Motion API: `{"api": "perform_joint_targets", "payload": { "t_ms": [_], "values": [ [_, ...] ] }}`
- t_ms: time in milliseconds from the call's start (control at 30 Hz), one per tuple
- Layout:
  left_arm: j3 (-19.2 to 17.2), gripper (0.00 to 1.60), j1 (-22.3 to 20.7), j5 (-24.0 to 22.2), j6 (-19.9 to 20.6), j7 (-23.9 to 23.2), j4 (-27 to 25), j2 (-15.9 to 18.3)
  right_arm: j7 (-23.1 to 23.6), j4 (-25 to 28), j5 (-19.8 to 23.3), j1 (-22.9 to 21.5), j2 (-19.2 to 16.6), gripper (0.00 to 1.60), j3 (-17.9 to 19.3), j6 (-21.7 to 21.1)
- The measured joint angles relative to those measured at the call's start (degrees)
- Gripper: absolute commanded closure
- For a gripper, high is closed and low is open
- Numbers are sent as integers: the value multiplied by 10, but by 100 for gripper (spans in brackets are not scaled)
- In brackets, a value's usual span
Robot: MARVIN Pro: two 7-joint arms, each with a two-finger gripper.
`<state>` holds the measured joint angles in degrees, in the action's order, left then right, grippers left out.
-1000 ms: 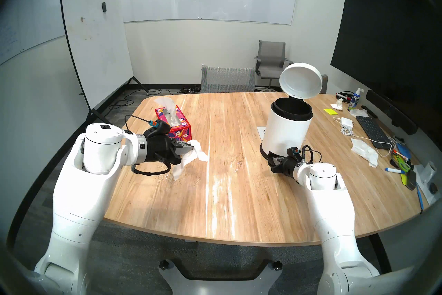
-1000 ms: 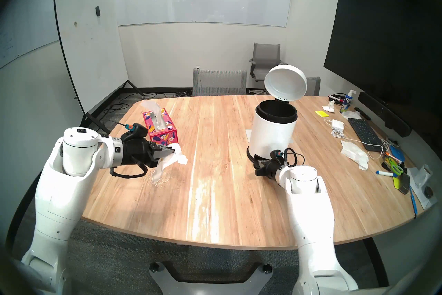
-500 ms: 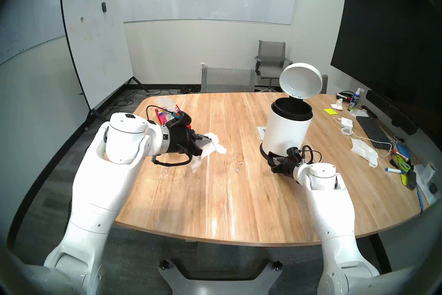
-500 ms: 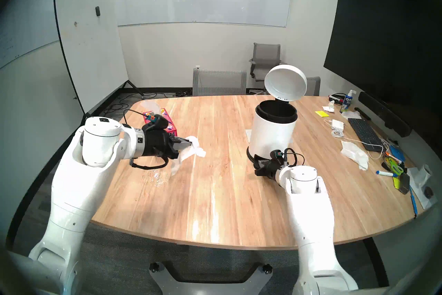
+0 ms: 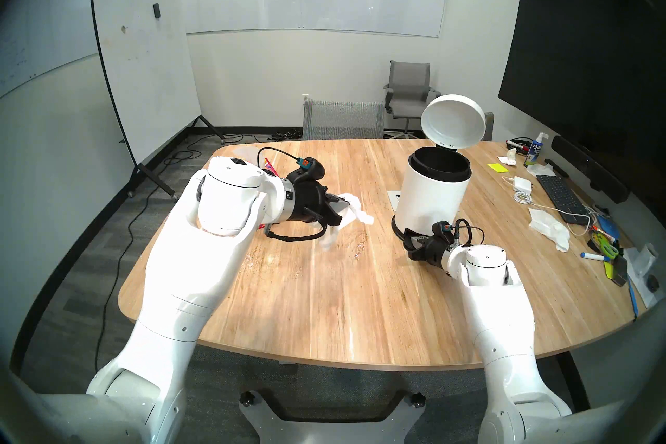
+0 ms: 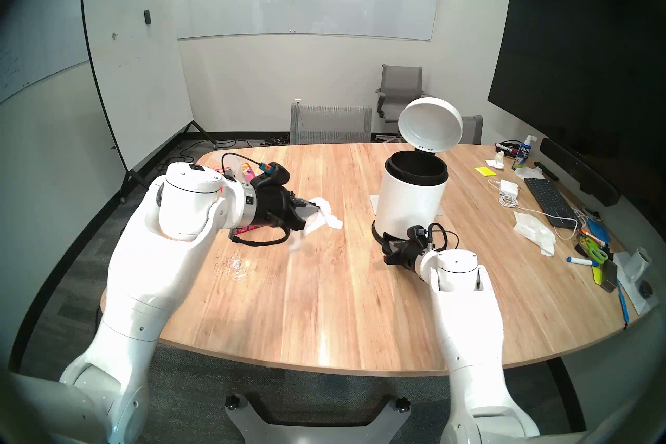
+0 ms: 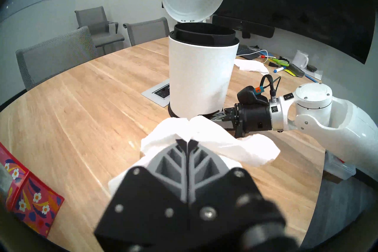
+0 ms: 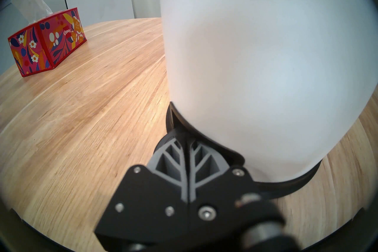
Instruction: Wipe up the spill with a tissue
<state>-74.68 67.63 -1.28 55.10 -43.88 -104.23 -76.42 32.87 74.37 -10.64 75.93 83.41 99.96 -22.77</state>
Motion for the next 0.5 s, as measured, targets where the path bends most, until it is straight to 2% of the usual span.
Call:
{"api": "perform_joint_targets", "payload": {
  "t_ms": [500],
  "values": [
    [37,160,-70,22,0,38,78,-58,0,0,0,0,0,160,0,0]
  ]
}}
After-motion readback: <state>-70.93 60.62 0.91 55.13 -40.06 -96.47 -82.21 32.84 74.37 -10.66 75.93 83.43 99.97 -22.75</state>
